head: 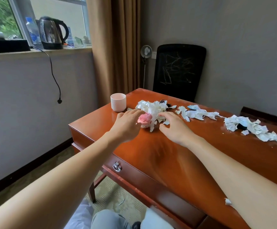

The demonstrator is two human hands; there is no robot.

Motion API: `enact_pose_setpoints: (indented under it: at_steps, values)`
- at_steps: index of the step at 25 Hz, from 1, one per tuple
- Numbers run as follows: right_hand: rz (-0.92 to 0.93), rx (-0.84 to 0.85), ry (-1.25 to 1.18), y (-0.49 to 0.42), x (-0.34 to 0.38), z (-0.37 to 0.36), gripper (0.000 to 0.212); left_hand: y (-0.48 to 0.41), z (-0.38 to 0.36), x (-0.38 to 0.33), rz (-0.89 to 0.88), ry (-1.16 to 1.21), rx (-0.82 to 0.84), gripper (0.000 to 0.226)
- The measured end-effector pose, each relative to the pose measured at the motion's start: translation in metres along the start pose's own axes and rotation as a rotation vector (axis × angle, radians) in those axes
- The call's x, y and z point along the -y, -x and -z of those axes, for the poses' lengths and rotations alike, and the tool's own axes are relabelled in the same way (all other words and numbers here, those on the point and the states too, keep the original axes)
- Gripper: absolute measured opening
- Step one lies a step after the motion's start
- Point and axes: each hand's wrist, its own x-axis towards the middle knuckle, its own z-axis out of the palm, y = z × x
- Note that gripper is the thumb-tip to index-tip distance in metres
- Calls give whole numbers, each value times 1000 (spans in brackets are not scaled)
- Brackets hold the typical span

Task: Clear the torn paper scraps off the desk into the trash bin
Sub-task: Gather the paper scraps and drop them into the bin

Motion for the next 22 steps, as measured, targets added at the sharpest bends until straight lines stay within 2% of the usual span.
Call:
enact_pose_setpoints:
  at_steps: [7,12,22]
  values:
    - [-12,22,-17,-64,-22,-6,52,-63,-19,30,-4,-24,29,42]
    - [-81,9,-156,-107,-26,-17,49,-109,-35,52,-30,-33,100,44]
    - [-93,80,20,-139,-53,-43,56,-171,-67,74,-76,3,255,48]
